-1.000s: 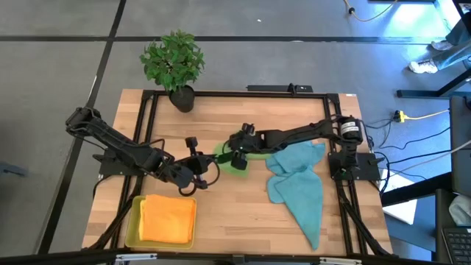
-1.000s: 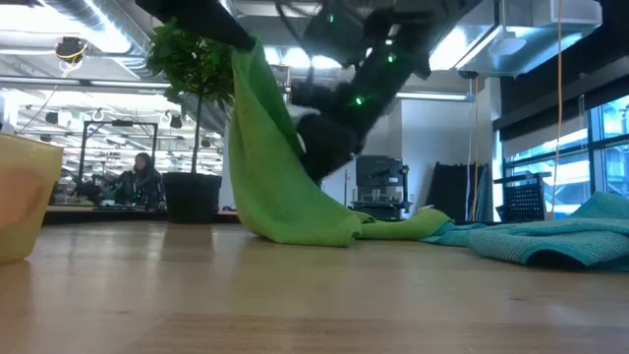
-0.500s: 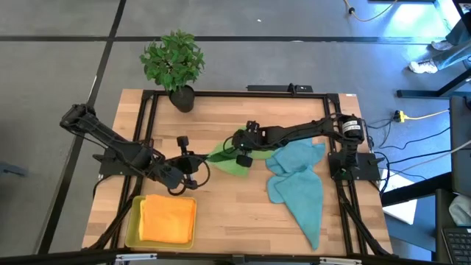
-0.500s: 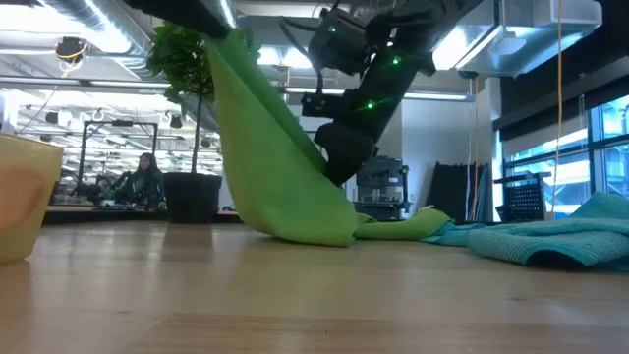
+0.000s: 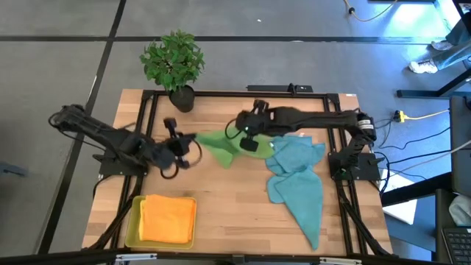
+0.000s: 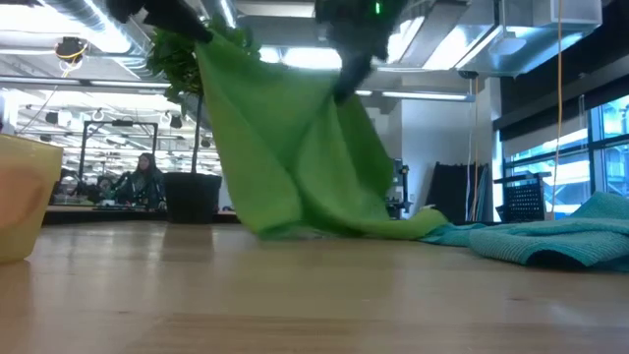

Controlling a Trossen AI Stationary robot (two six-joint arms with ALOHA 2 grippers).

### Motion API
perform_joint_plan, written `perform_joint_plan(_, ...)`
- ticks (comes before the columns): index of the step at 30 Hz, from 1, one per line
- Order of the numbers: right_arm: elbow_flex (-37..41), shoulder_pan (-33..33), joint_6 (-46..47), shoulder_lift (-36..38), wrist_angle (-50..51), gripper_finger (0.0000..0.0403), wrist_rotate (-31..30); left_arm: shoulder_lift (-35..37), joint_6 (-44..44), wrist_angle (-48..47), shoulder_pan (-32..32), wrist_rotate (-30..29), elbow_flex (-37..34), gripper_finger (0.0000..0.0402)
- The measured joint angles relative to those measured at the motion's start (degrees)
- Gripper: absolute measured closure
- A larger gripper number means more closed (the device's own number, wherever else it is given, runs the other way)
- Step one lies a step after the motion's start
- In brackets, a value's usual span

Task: Fold microfiber towels
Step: Fold the green microfiber cloth

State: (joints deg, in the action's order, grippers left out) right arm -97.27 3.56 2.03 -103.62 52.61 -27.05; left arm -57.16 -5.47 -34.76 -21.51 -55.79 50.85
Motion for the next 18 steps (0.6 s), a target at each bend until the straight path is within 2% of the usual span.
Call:
perform_joint_plan(8, -18.4, 1.6, -1.3, 0.0, 9.1, 0.0398, -3.3, 10.1, -15.0, 2.7, 9.9, -1.6, 2.7, 0.0401)
perform_joint_plan(13, -25.0, 2.3, -0.9, 0.0, 9.9, 0.0398, -2.9, 13.3, -20.7, 3.0, 13.6, 3.5, 7.9, 0.0401)
perform_joint_plan(15, -25.3, 2.3, 0.5, 0.0, 9.9, 0.0398, 0.5, 14.3, -21.7, 2.4, 14.4, 5.4, 8.8, 0.0401)
perform_joint_plan(18, -24.0, 3.0, 2.3, -0.1, 10.5, 0.0399, 10.6, 15.7, -20.6, -2.6, 14.9, 7.4, 9.0, 0.0401)
